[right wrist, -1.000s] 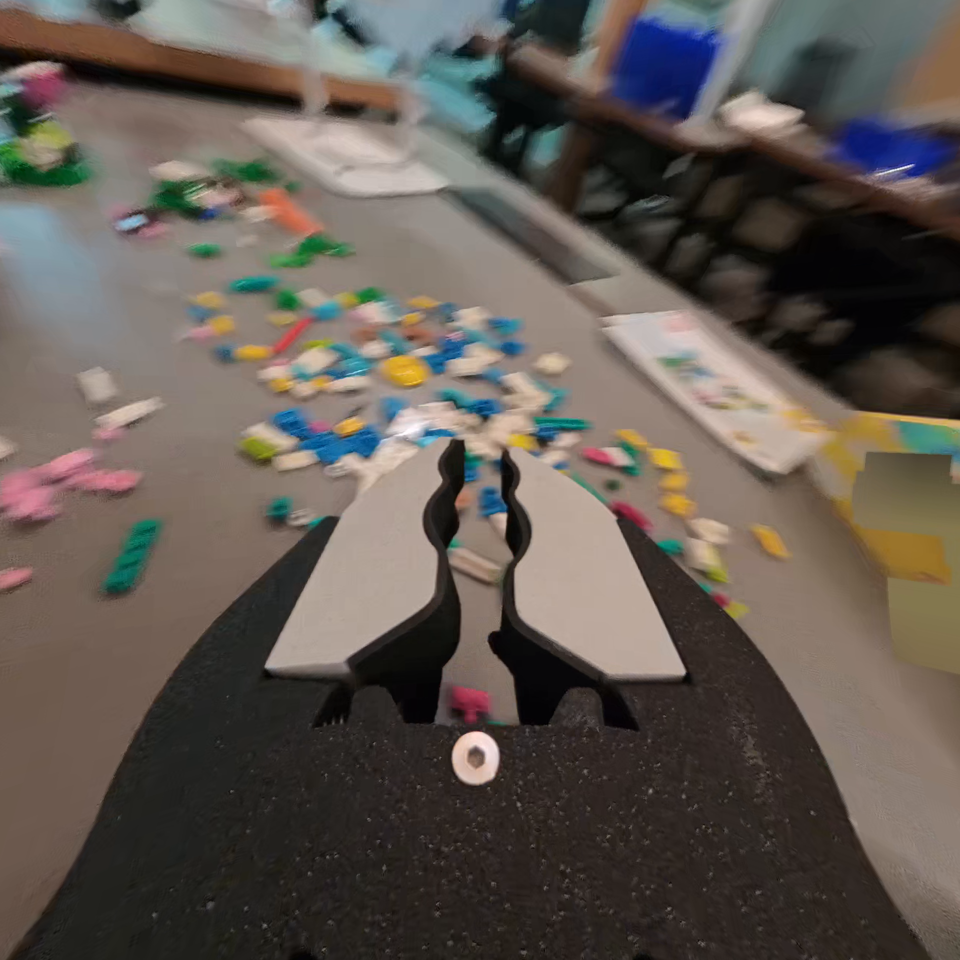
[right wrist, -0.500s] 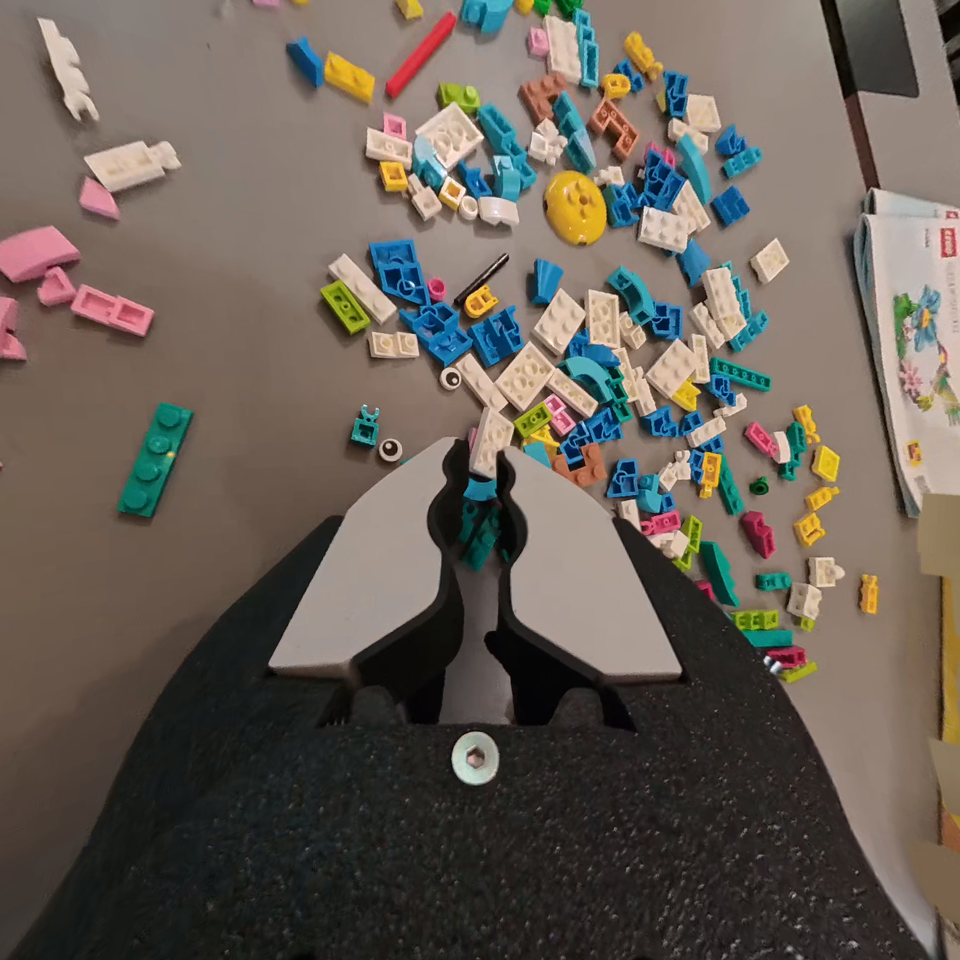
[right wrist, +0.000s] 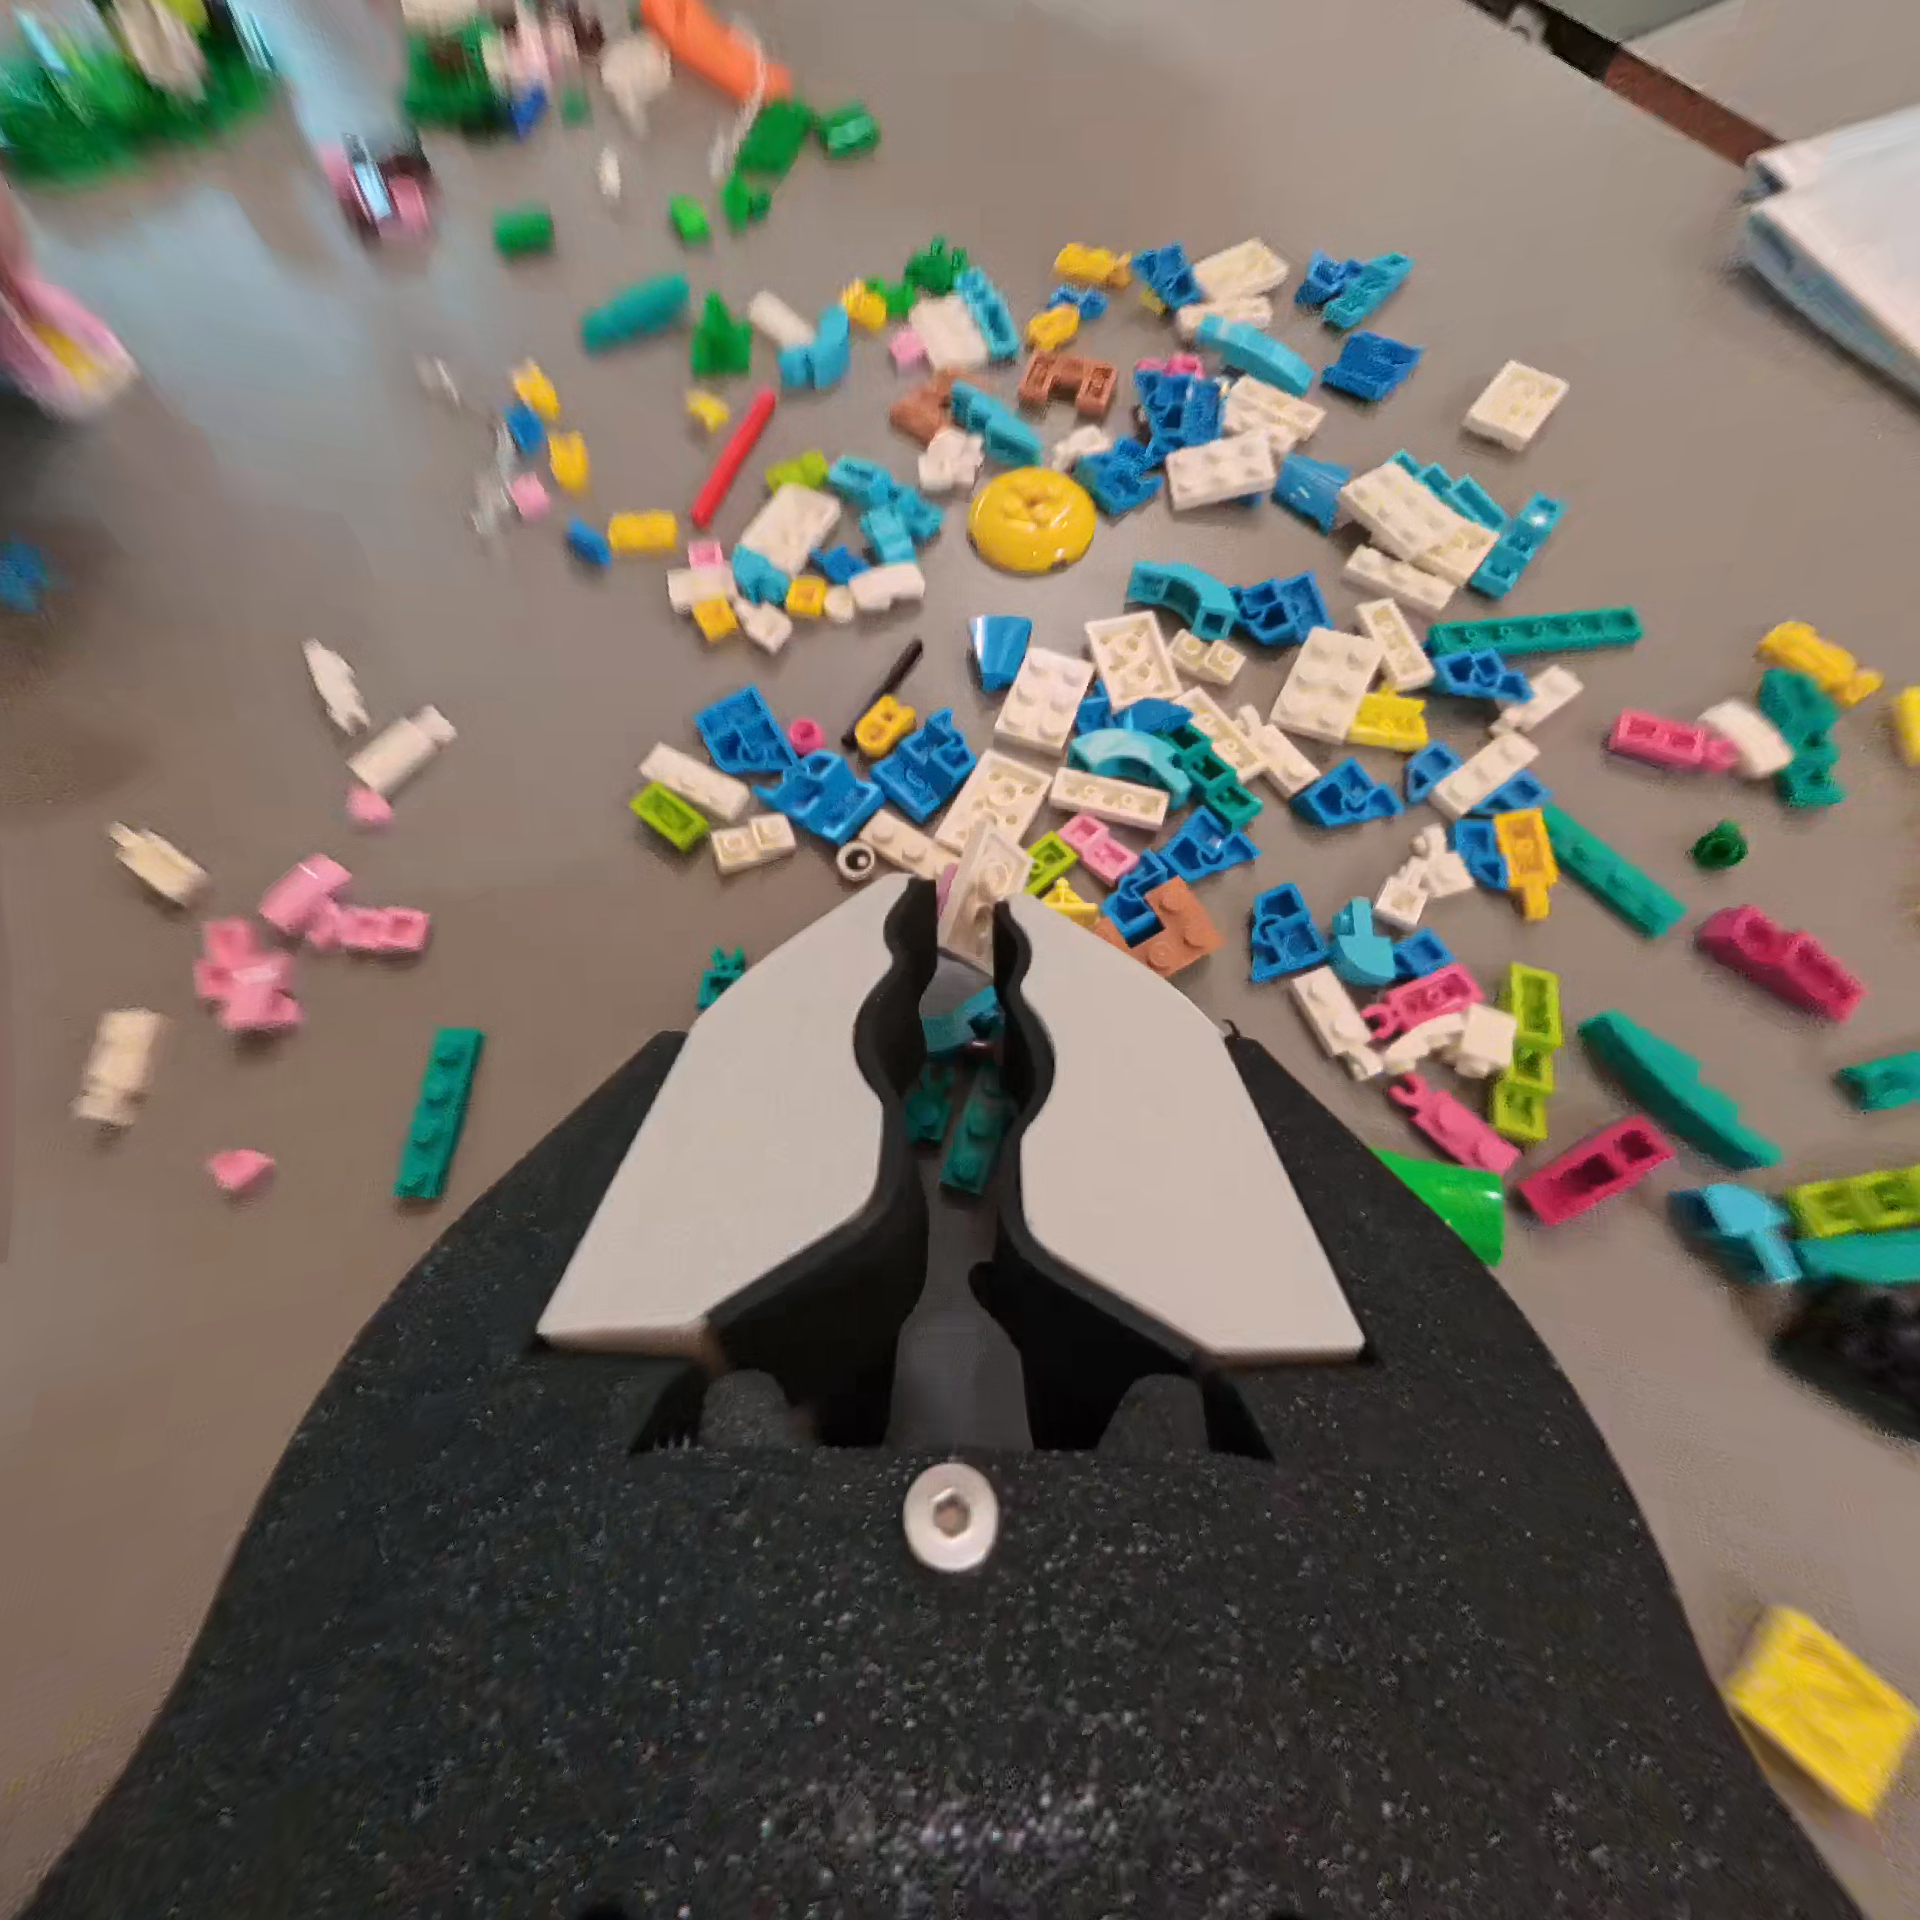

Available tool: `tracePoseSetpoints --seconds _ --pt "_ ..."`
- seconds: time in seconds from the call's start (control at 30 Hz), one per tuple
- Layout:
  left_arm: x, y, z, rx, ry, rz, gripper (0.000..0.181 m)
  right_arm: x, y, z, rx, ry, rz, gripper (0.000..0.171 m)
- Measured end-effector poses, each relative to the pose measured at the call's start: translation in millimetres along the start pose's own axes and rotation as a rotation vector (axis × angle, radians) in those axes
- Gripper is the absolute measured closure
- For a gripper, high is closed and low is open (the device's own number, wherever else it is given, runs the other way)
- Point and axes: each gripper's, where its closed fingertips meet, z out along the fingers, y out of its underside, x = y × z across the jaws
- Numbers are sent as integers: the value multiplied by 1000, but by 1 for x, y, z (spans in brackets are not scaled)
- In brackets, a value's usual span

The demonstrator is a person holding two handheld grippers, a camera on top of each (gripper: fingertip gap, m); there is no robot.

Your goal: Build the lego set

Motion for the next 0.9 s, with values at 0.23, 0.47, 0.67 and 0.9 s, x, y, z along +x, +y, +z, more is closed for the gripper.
tracePoseSetpoints --seconds 0.23,0.47,0.67,0.9 --pt "0 0 0 -1 3 -1 181 8 -19 -24 225 -153 331 162" --pt "1 0 0 -2 6 0 181 24 -19 -31 248 -48 311 162" --pt "1 0 0 -2 7 0 181 75 8 -53 74 420 165 161" --pt "2 0 0 -5 9 1 181 99 42 -79 -135 645 148 162"
